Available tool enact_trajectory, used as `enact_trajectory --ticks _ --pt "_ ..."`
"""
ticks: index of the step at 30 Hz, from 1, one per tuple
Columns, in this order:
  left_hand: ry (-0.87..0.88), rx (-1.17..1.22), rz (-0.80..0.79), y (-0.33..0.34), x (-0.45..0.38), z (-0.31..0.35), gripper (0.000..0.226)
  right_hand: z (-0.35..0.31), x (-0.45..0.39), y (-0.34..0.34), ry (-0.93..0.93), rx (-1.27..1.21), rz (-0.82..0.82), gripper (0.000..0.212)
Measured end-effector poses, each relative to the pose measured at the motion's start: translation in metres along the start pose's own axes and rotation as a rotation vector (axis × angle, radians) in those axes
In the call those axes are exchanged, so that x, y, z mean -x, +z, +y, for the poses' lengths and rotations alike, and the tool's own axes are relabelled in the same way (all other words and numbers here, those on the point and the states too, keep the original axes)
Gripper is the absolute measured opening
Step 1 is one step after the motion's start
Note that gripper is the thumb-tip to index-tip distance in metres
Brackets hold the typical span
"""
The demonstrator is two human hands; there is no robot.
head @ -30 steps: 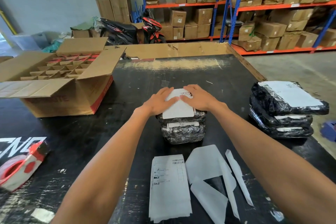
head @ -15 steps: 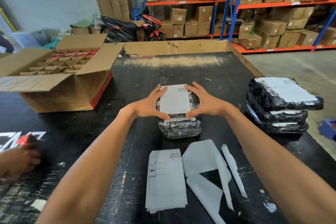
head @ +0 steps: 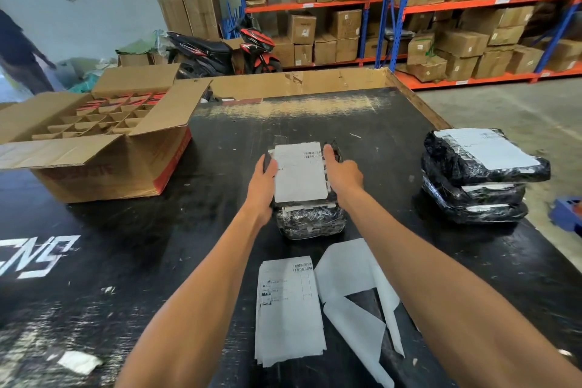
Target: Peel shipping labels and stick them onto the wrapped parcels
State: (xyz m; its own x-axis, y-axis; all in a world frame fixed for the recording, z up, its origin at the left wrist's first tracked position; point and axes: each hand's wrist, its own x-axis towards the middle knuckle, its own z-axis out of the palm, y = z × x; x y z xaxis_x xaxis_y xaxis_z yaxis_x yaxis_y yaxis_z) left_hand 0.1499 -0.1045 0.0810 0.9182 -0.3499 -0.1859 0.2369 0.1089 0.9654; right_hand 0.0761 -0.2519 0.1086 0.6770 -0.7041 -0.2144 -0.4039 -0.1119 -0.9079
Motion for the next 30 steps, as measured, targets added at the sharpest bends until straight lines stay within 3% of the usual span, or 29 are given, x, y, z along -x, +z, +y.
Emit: enact_trajectory --ticks 5,8,11,12,15,18,19,22,25,30 --pt "0.221 0.111 -0.074 0.006 0.02 0.013 0.054 0.026 0.008 -0.008 -0.13 -0.264 0.013 0.068" --pt "0.408 -0.075 -0.111 0.01 0.024 0.013 0.035 0.029 0.009 -0.017 -0.042 -0.423 -0.028 0.063" --pt "0.277 -0.164 -0.19 0.019 0.027 -0.003 0.039 0.03 0.007 -0.038 0.08 -0.514 -0.076 0.053" --pt "0.227 -0.268 -0.225 0.023 0.028 -0.008 0.035 0.03 0.01 -0.05 0.105 -0.514 -0.088 0.052" --pt "0.351 -0.801 -0.237 0.031 0.021 -0.024 0.033 0.047 0.01 -0.089 0.122 -0.452 -0.126 0.046" --pt "0.576 -1.302 -0.307 0.047 0.029 -0.037 0.054 0.079 0.02 -0.135 0.123 -0.338 -0.113 0.06" --pt "0.634 -1.438 -0.291 0.048 0.031 -0.043 0.058 0.093 0.022 -0.148 0.126 -0.327 -0.126 0.056" --pt "0.599 -1.553 -0.215 0.049 0.029 -0.051 0.06 0.133 0.04 -0.197 0.146 -0.305 -0.118 0.034" --pt "0.56 -1.599 -0.204 0.051 0.03 -0.049 0.06 0.164 0.045 -0.24 0.164 -0.296 -0.056 0.029" --pt "0.335 -1.659 -0.09 0.067 0.042 -0.05 0.054 0.2 0.031 -0.293 0.198 -0.287 0.068 0.055"
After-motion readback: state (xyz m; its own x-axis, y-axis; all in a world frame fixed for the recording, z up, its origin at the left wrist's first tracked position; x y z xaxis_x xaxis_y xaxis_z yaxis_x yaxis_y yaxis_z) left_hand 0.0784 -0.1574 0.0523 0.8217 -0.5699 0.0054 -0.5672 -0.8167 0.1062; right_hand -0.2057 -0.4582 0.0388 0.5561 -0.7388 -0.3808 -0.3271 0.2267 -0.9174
